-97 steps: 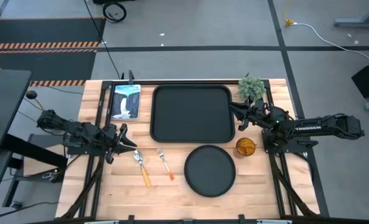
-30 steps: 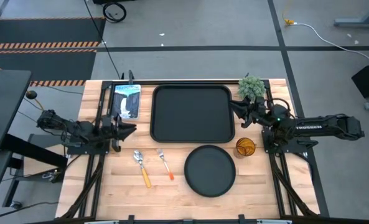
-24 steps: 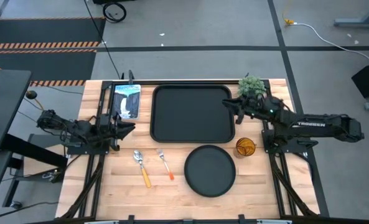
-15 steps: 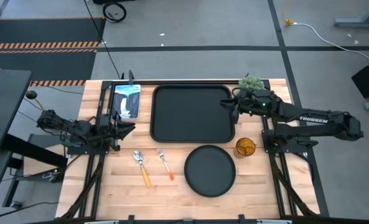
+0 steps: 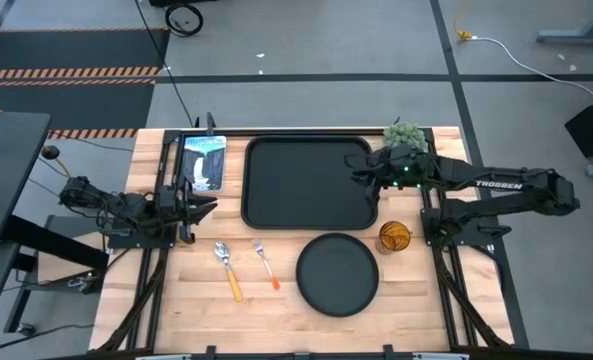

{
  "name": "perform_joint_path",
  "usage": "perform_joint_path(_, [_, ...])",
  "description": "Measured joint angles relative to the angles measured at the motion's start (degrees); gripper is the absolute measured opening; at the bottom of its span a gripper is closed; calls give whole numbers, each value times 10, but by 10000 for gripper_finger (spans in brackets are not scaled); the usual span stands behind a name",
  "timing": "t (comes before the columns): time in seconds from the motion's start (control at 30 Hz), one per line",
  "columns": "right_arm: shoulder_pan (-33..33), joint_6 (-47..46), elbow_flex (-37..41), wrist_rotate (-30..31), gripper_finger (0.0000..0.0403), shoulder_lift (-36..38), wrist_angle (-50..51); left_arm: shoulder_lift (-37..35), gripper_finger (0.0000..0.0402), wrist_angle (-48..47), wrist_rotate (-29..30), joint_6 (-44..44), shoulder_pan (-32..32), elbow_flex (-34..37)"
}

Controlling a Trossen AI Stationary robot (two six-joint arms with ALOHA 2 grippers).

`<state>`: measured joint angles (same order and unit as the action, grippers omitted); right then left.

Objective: Pick and place plate/cup/fork/spoon on tray
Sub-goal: Put the brown glass on the black serving tray

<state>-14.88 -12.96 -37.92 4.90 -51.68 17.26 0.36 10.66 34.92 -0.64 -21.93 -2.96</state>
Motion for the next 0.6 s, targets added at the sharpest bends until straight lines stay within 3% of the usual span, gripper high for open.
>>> perform_joint_path(0.2, [42,7,-69,15,89,-42,128,0,80,35,10,-2,0,0])
perform_joint_path(0.43, [72,2,-199,60,92,-118,356,0,80,63,100,-26,0,0])
perform_joint_path(0.6, [77,0,-227,31,122,-167,450,0,80,35,104,45,0,0])
